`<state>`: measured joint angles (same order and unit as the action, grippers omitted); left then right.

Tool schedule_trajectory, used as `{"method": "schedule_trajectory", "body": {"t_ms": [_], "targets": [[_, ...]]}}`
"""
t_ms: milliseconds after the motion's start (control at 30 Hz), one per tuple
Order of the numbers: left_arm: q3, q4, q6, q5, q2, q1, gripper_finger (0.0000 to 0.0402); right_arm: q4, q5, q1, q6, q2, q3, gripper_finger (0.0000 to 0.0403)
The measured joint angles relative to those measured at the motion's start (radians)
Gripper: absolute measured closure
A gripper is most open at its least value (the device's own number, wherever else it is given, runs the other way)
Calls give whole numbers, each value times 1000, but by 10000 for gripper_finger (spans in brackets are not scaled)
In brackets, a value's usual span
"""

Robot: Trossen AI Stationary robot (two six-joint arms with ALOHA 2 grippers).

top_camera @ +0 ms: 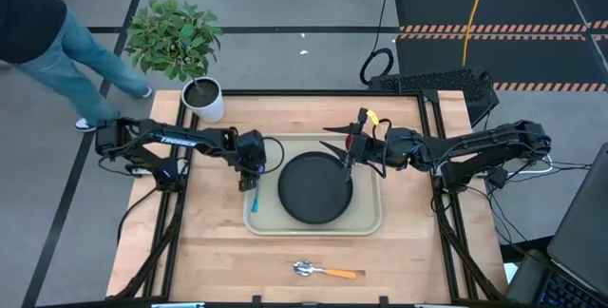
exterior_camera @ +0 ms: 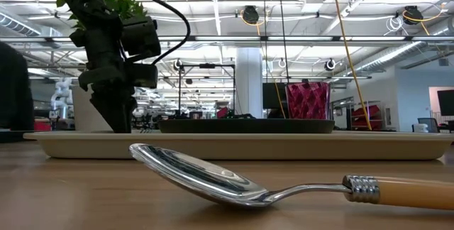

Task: Pick and place plate/cup/fork/spoon on tray
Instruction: Put the blue fork on the gray tray to the left of the black plate

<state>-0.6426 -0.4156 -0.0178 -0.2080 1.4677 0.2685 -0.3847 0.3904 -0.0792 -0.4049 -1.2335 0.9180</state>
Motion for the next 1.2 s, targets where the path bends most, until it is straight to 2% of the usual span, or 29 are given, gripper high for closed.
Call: {"method": "schedule_trajectory", "body": {"t_ms": [233, 533, 633, 733, 900, 1067, 1200], "targets": [[-1, 49, -52, 23, -8, -9, 229, 1, 0, 0, 0, 0, 0, 255], [-53, -19, -79, 141, -66, -9, 229, 8, 0, 0, 0, 0, 0, 255], [-66, 6, -148, 196, -90, -14, 229, 8, 0, 0, 0, 0, 0, 255], [-67, 61, -288, 271, -98, -26, 229, 8, 0, 0, 0, 0, 0, 255], [-68, 125, -450, 284, -84, -36, 229, 8, 0, -1, 0, 0, 0, 255], [-68, 124, -471, 292, -45, -15, 229, 8, 0, -1, 0, 0, 0, 255], [-68, 148, -459, 349, -1, 2, 229, 8, 0, -1, 0, 0, 0, 255]]}}
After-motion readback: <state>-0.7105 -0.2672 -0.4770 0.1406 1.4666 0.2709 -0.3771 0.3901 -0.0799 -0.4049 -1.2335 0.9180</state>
